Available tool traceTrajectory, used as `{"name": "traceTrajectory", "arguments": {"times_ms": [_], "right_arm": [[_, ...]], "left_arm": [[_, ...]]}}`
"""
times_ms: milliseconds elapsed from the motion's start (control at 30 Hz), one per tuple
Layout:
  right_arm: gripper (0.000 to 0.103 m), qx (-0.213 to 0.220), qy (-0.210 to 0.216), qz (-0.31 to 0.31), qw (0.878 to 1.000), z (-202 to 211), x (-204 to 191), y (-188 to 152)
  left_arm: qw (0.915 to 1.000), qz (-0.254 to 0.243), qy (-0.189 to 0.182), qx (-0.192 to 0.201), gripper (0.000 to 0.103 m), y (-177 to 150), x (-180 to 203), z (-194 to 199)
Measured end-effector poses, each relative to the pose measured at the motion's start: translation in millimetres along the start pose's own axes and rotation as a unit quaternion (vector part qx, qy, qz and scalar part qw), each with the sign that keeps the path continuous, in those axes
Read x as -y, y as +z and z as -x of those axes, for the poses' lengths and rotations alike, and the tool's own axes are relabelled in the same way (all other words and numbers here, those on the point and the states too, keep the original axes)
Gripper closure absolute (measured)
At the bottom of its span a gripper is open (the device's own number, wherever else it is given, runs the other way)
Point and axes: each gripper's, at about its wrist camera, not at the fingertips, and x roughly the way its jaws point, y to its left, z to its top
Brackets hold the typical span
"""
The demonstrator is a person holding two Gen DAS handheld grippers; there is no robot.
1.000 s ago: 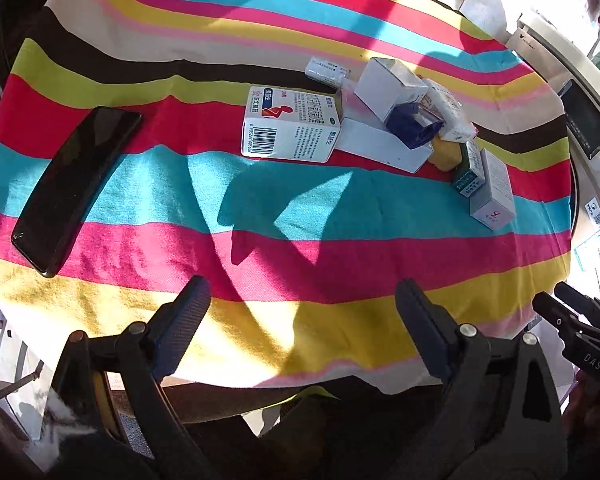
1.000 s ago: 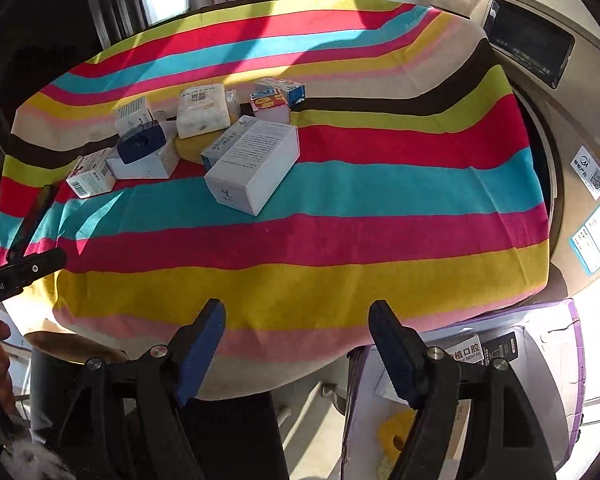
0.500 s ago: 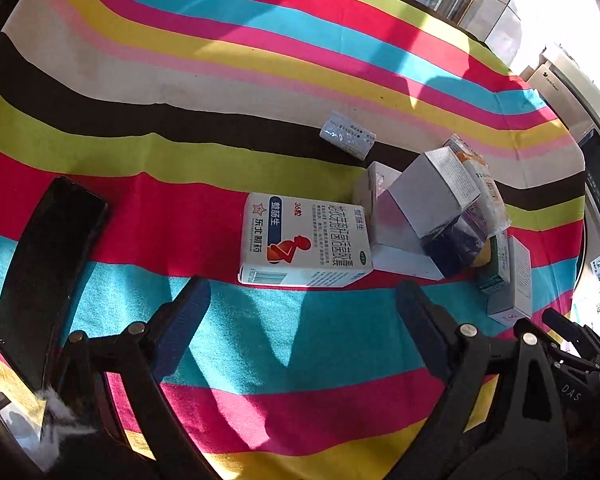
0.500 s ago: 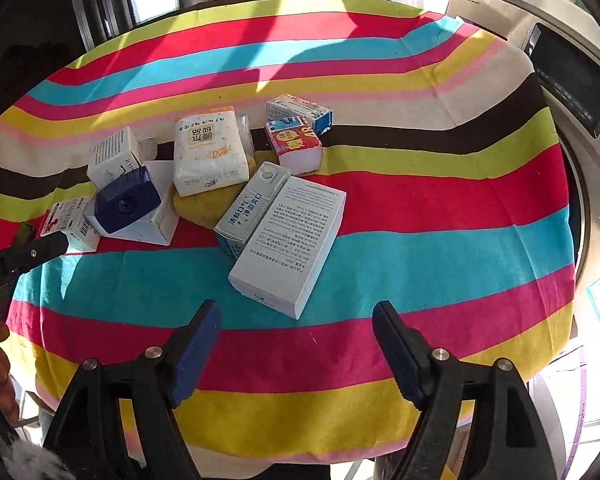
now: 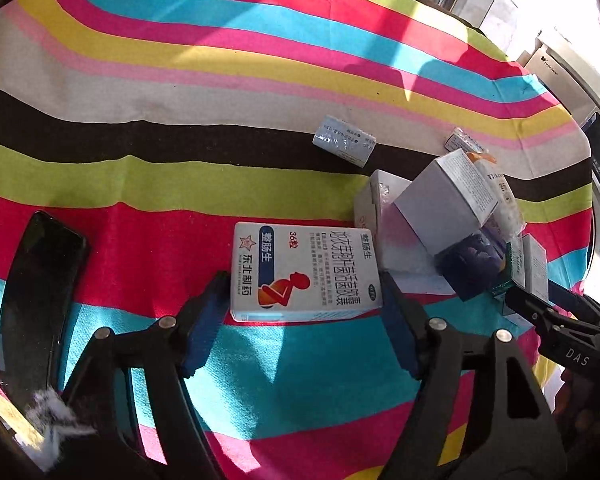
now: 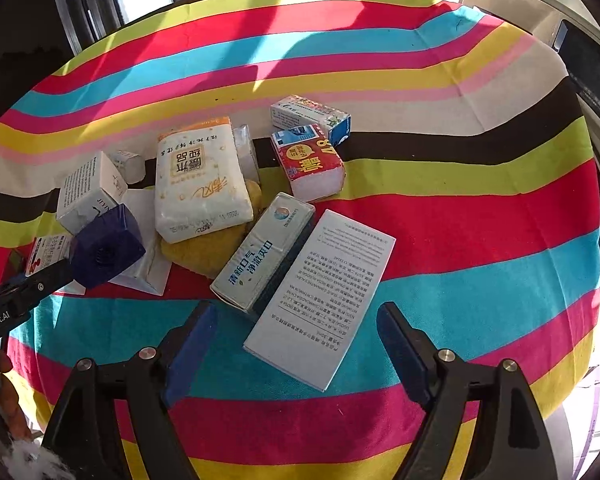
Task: Organize objects
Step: 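Grasp white box with red figure using left tool while right tool grasps white leaflet, then carry the box and leaflet into the bin and open both tools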
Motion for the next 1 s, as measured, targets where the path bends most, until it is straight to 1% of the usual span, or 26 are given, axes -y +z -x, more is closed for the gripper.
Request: {"name": "traceTrajectory", "arguments": {"times_ms": [100,133,167,200,367,433,633,833,900,1000], "right_arm": [[0.021,0.004,-0.003,-0.006,1.000,-4.6,2.2,0.0],[0.027,0.002,-0.004,-0.005,1.000,-5.0,2.9,-1.3],[0.038,0.000,-0.005,-0.003,1.000,-5.6,4.0,-2.8],[0.043,-0.003,-0.006,-0.002,1.000,-6.0,5.5,-4.2],[0.057,0.002,-0.003,-0.005,1.000,-0.4,15.5,-10.3],[0.059,0.003,-0.005,-0.008,1.000,3.3,20.8,-13.8],[0.061,0.004,-0.006,-0.011,1.000,14.1,37.0,-30.6],[0.061,0.004,-0.009,-0.019,1.000,31.1,58.6,-49.3],[0.061,0.008,-0.018,-0.019,1.000,43.4,68.8,-57.2],[0.061,0.014,-0.041,-0.022,0.999,60.7,90.3,-67.2]], "left_arm": [[1.0000,0.003,-0.002,0.000,0.028,-2.8,-1.6,4.7],[1.0000,0.005,-0.003,0.002,0.028,-3.1,-2.5,6.0],[1.0000,0.007,-0.004,0.003,0.028,-5.2,-3.5,9.1],[0.9999,0.010,-0.005,0.004,0.028,-7.4,-4.8,11.6],[0.9998,0.017,-0.012,0.002,0.028,-16.8,-7.2,18.8],[0.9998,0.016,-0.012,0.002,0.028,-21.2,-5.6,22.1],[0.9997,0.014,-0.020,0.003,0.028,-31.3,-0.1,30.4],[0.9994,0.001,-0.034,0.009,0.028,-37.7,18.1,42.2],[0.9990,-0.007,-0.043,0.015,0.028,-39.4,28.4,48.2],[0.9971,-0.028,-0.067,0.021,0.028,-43.7,52.5,55.5]]}}
